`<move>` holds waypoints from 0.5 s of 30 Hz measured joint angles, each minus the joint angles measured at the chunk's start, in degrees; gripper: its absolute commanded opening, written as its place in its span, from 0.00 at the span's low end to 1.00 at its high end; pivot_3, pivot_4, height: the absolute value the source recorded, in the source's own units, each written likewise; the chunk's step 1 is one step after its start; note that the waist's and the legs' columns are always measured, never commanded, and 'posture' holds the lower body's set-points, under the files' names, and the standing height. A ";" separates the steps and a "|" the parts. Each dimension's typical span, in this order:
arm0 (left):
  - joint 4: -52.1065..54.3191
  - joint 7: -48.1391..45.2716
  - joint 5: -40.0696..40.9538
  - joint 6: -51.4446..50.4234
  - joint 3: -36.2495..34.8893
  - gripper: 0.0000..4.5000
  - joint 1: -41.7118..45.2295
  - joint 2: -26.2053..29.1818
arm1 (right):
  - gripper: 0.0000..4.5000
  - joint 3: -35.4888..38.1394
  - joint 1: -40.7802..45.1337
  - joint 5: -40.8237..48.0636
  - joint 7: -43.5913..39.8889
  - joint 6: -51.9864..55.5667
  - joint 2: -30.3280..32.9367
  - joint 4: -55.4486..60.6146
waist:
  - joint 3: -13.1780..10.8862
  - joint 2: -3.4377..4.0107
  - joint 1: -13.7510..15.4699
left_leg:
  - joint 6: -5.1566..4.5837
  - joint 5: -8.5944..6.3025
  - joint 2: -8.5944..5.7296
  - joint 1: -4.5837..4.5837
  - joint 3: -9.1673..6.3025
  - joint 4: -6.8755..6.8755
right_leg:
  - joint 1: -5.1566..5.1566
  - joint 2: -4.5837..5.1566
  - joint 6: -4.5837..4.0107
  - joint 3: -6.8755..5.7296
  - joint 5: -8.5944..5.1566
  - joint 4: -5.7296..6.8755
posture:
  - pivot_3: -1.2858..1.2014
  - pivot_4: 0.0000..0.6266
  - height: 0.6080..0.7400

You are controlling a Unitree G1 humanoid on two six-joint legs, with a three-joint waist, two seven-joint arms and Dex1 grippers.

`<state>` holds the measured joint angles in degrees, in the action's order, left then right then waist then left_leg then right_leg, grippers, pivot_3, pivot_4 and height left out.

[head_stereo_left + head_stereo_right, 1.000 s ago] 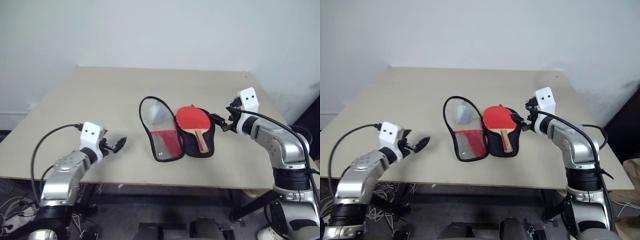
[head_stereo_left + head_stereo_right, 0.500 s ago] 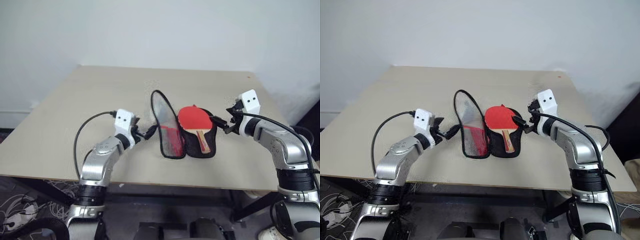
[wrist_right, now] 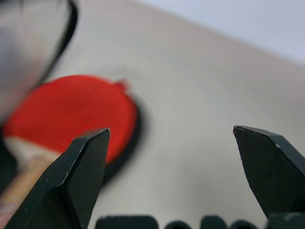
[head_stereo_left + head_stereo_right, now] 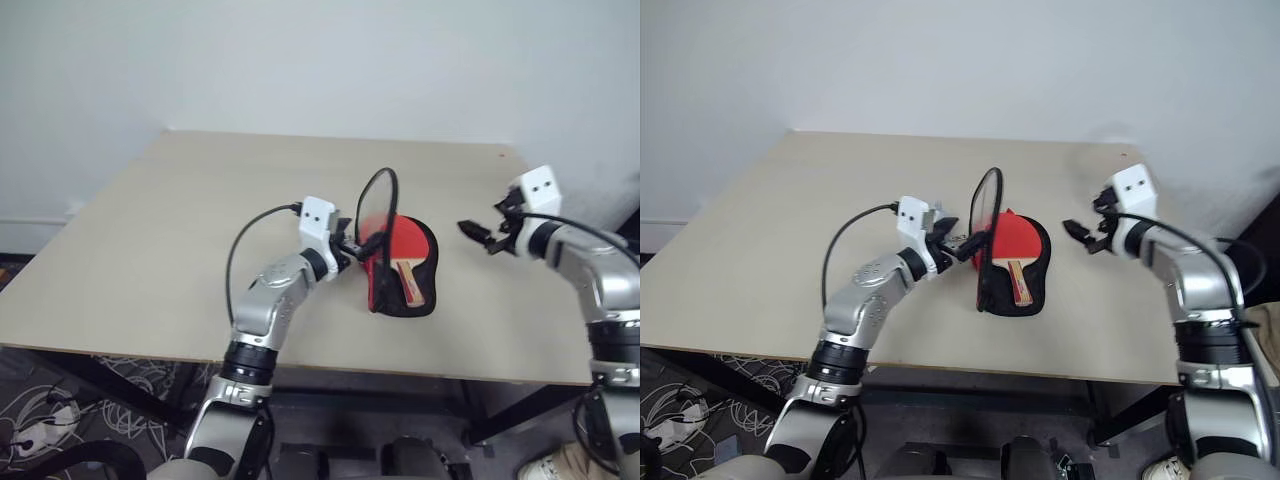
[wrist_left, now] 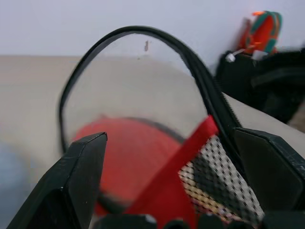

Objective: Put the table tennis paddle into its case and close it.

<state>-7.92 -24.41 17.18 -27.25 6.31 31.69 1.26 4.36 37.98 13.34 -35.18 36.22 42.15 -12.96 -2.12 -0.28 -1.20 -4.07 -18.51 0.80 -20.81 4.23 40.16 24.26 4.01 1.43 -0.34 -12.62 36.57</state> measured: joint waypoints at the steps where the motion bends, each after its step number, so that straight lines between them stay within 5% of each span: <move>1: -0.40 0.03 -0.45 0.28 0.48 1.00 0.03 -0.51 | 1.00 0.21 0.73 -0.42 -0.57 -1.47 0.92 -1.58 | 0.00 0.00 -0.04 | 0.00 0.00 0.02 0.01 0.00 -0.01 | 0.00 -0.03 0.00 0.01 0.00 0.00 | 0.52 0.00 1.00; 15: -7.77 2.89 -2.69 2.11 0.70 1.00 4.01 -5.36 | 1.00 -0.97 -1.04 -1.04 -8.15 -6.64 -0.67 -2.01 | 0.00 0.01 0.09 | -0.22 0.00 -0.08 0.00 0.01 0.04 | 0.01 -0.02 0.10 0.29 0.07 0.02 | 0.52 0.00 1.00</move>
<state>-15.69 -21.51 14.48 -25.13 7.00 35.69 -4.11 3.39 36.94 12.30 -43.33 29.59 41.48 -14.96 -2.12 -0.27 -1.11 -4.29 -18.51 0.72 -20.80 4.24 40.20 24.27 3.99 1.53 -0.05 -12.55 36.59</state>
